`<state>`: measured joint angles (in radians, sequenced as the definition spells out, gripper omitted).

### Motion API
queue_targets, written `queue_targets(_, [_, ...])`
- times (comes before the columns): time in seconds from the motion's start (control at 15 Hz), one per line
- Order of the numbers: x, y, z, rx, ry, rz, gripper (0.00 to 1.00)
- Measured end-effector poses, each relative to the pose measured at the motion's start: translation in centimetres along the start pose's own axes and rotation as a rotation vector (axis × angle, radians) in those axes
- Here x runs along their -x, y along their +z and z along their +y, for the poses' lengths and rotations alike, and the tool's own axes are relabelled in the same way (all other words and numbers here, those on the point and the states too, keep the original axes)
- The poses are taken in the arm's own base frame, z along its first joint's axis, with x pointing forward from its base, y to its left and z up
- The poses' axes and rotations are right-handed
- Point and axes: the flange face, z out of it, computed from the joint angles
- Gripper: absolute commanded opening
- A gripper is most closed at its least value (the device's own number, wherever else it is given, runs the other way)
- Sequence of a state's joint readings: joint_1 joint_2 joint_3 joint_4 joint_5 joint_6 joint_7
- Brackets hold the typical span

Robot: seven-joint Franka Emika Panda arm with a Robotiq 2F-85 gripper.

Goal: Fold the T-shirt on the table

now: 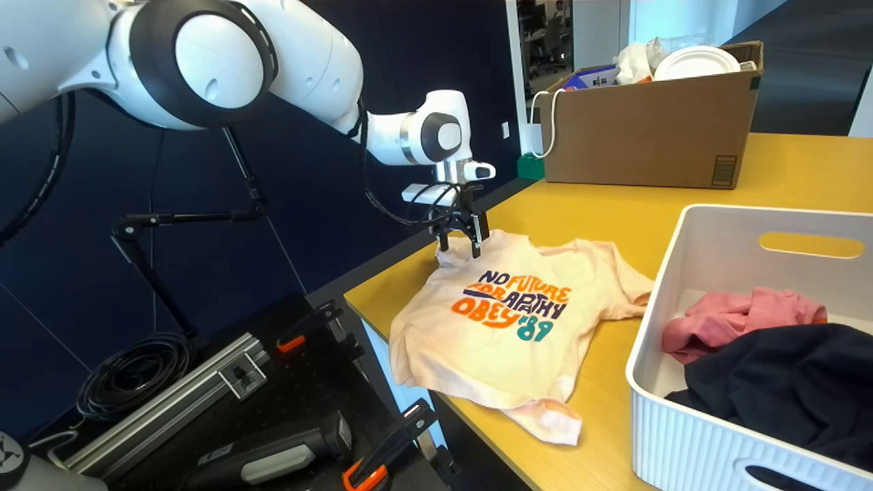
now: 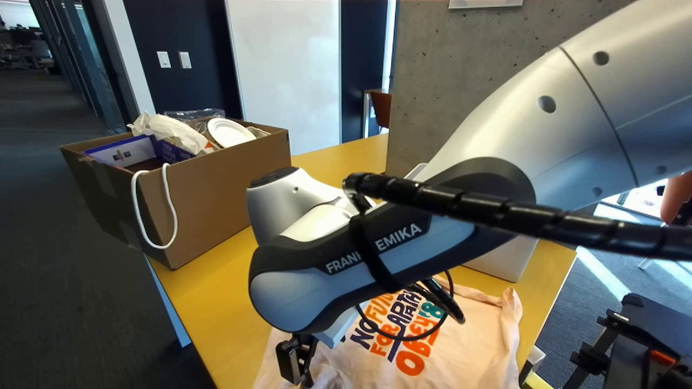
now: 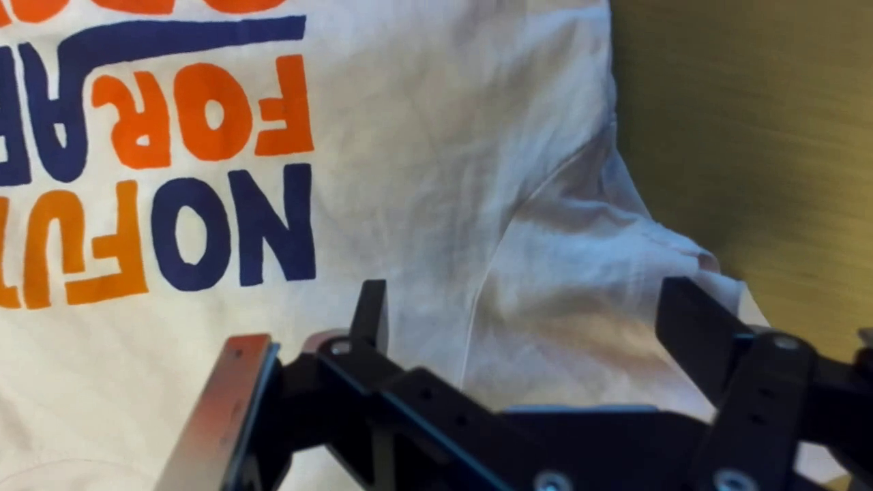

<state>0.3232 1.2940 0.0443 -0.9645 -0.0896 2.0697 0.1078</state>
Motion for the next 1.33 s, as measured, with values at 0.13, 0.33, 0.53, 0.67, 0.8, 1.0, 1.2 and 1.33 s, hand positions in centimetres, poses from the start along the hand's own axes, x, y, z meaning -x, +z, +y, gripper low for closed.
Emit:
queue_targets(0.13, [0.0, 0.9, -0.4, -0.001, -0.035, -0.007, 1.0])
queue_targets(0.33, [-0.2, 1.8, -0.7, 0.0, -0.073, -0.01, 0.74])
queue_targets(0.53, [-0.6, 2.0, -0.7, 0.001, -0.097, -0.003, 0.51])
queue_targets(0.67, [-0.8, 1.7, -0.9, 0.002, -0.109, -0.001, 0.35])
queue_targets(0.8, [-0.9, 1.3, -1.0, 0.003, -0.116, 0.005, 0.2])
queue_targets(1.0, [-1.1, 0.8, -1.1, 0.004, -0.117, 0.015, 0.01])
queue_targets(1.2, [-1.3, 0.5, -0.8, 0.009, -0.115, 0.023, 0.0])
queue_targets(1.33, [-1.4, 0.2, -0.5, 0.015, -0.11, 0.029, 0.01])
